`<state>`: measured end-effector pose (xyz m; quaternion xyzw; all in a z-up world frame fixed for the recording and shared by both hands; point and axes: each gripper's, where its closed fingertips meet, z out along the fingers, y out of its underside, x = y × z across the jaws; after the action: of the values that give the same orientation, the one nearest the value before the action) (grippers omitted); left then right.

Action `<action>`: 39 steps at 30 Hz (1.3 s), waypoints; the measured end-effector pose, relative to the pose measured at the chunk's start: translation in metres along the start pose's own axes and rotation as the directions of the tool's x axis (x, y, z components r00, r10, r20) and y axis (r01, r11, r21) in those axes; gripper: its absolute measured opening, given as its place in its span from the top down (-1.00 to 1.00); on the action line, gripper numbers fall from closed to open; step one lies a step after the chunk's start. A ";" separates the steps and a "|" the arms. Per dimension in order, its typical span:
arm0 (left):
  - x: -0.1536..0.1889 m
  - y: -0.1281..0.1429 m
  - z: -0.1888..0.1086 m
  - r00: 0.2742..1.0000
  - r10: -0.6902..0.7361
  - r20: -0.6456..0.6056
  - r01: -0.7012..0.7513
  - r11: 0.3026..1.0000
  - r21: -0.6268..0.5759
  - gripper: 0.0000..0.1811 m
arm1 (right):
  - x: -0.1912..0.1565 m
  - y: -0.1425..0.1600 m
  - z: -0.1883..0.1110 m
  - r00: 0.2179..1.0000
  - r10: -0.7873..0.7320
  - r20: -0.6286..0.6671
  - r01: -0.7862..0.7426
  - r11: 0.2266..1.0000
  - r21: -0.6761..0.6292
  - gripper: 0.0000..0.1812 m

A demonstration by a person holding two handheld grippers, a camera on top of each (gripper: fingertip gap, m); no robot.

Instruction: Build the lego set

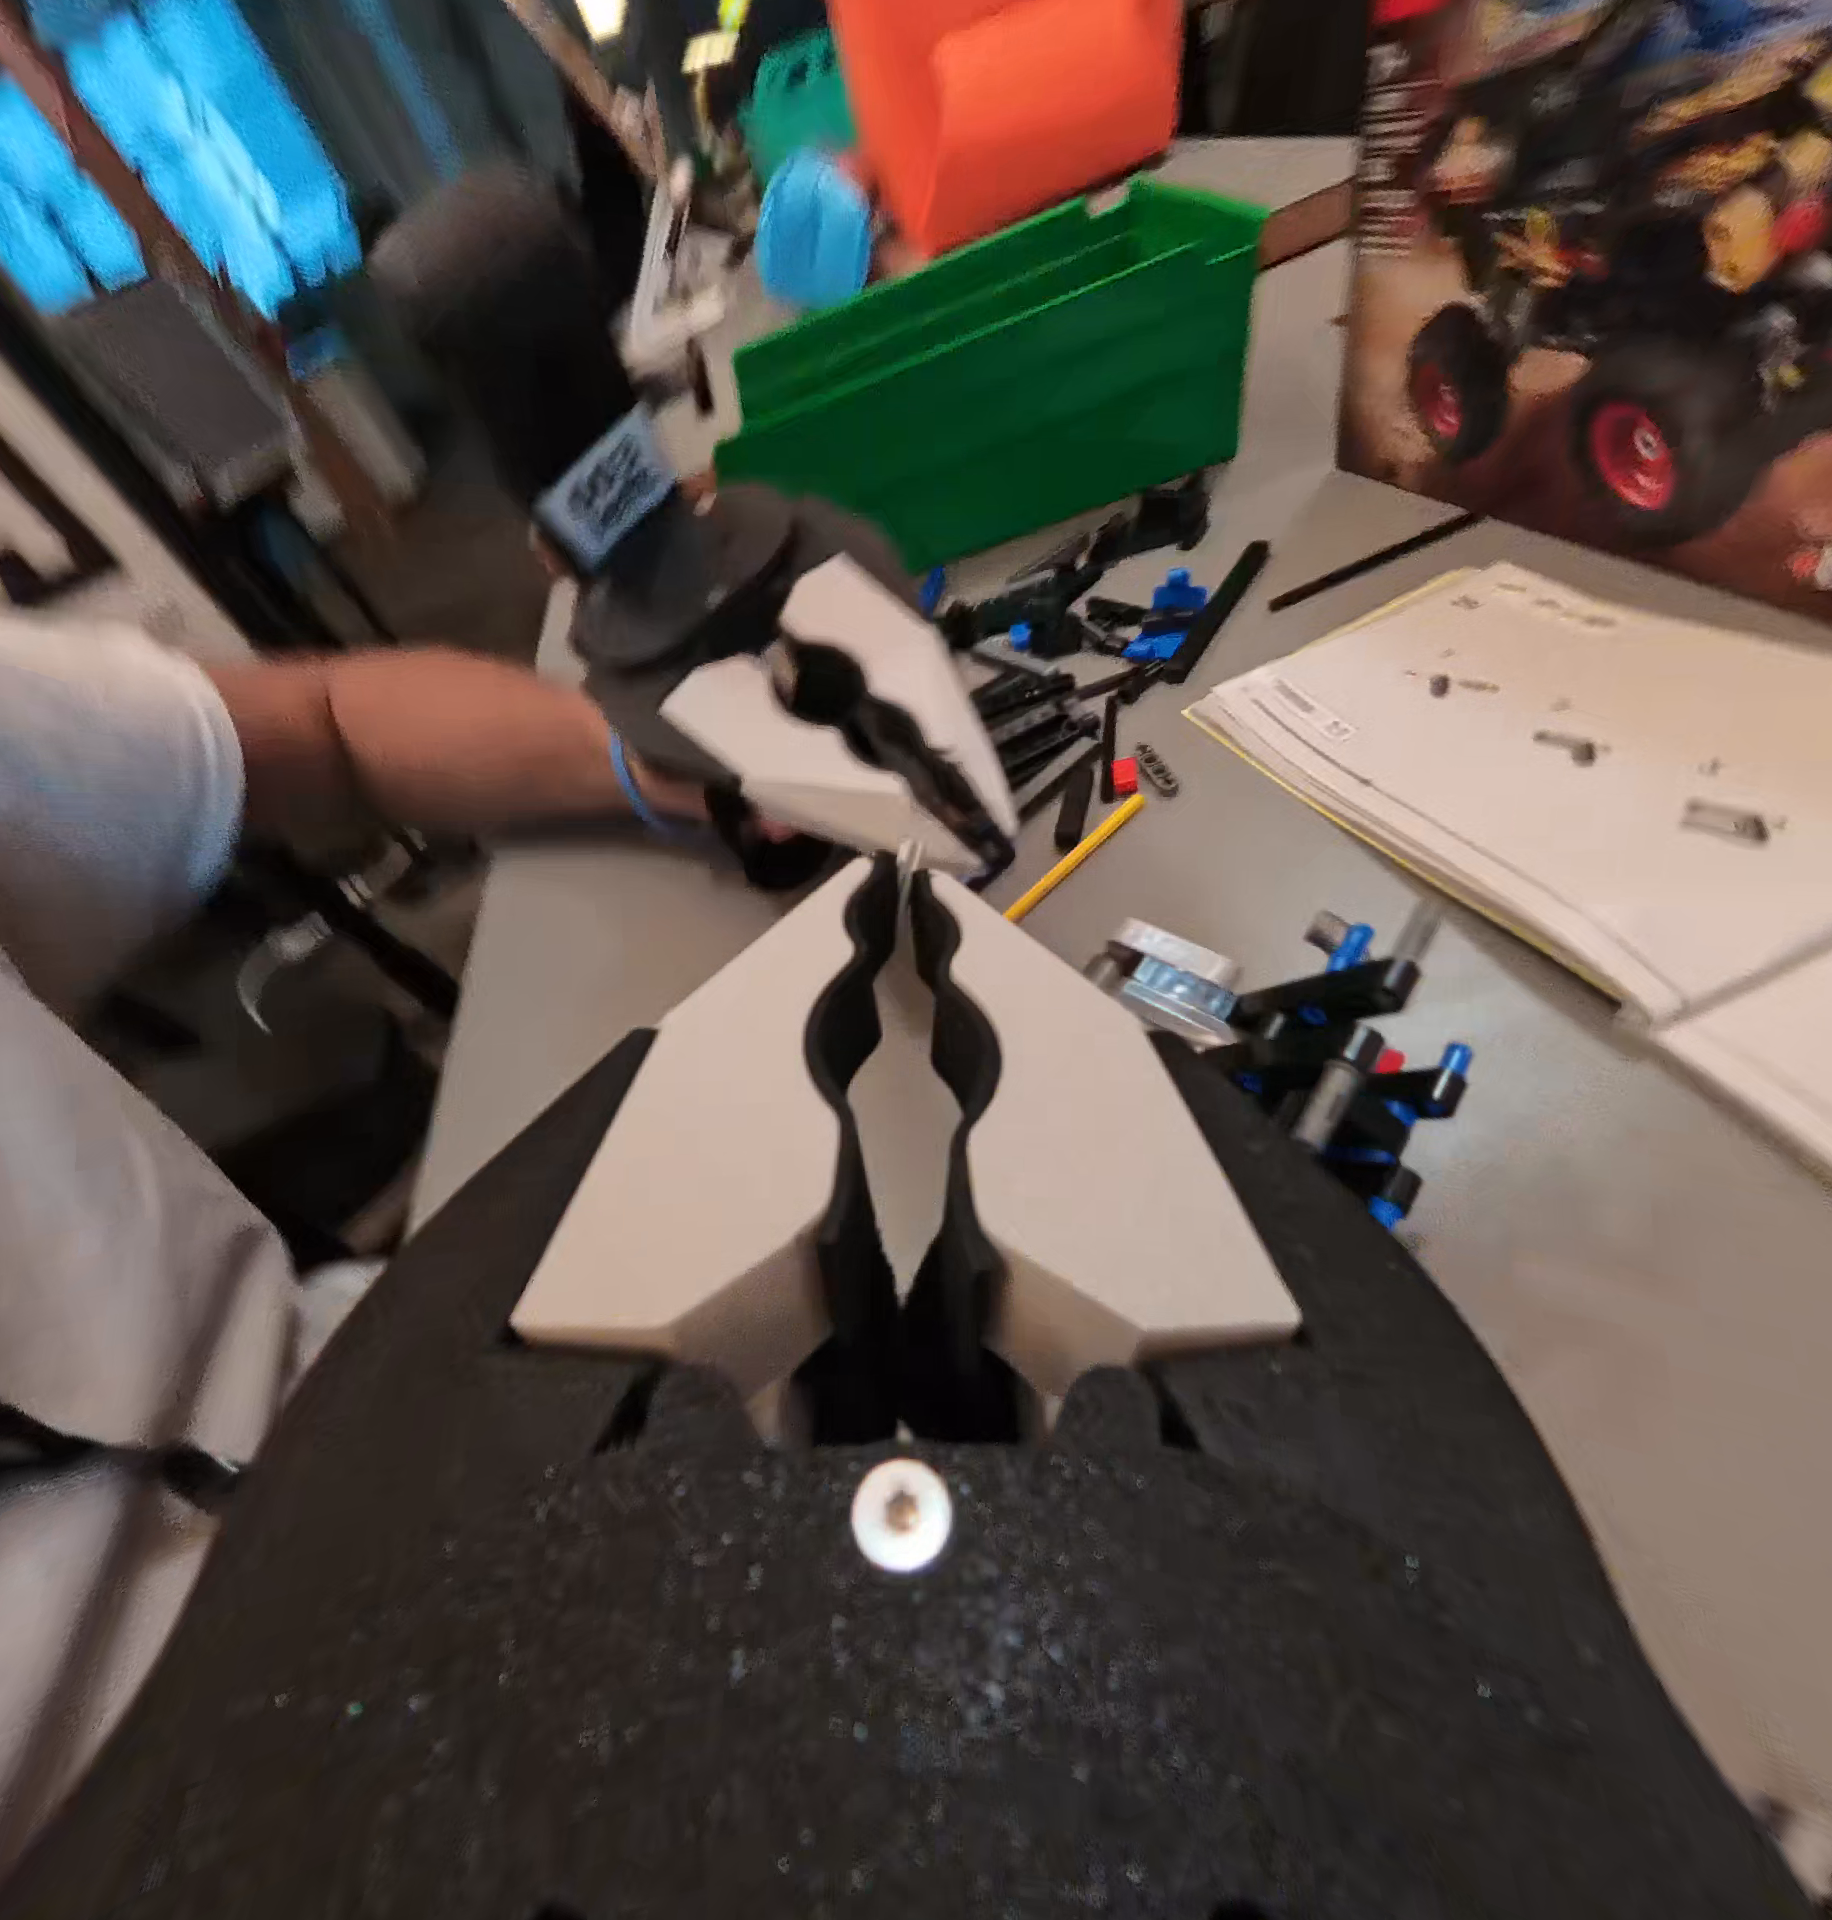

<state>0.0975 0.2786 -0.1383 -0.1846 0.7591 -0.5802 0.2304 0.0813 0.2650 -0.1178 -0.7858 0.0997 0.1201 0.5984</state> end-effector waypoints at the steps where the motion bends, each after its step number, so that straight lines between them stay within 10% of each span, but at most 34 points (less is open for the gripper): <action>1: 0.001 -0.002 0.000 1.000 -0.002 -0.001 0.002 1.000 0.014 0.99 | 0.004 0.000 0.000 0.997 0.080 0.013 -0.080 0.997 0.004 0.98; 29: -0.010 -0.017 0.000 0.983 -0.169 0.078 0.158 0.980 0.121 0.99 | 0.013 -0.016 0.015 0.701 0.648 0.297 -0.709 0.678 0.194 0.99; 39: -0.014 -0.009 0.004 0.978 -0.122 0.168 0.114 0.992 0.056 0.99 | 0.022 -0.010 0.018 0.868 0.494 0.045 -0.489 0.838 0.242 0.98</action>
<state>0.1110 0.2811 -0.1287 -0.2729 0.7106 -0.5922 0.2642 0.1034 0.2846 -0.1201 -0.6548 0.3176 0.2486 0.6392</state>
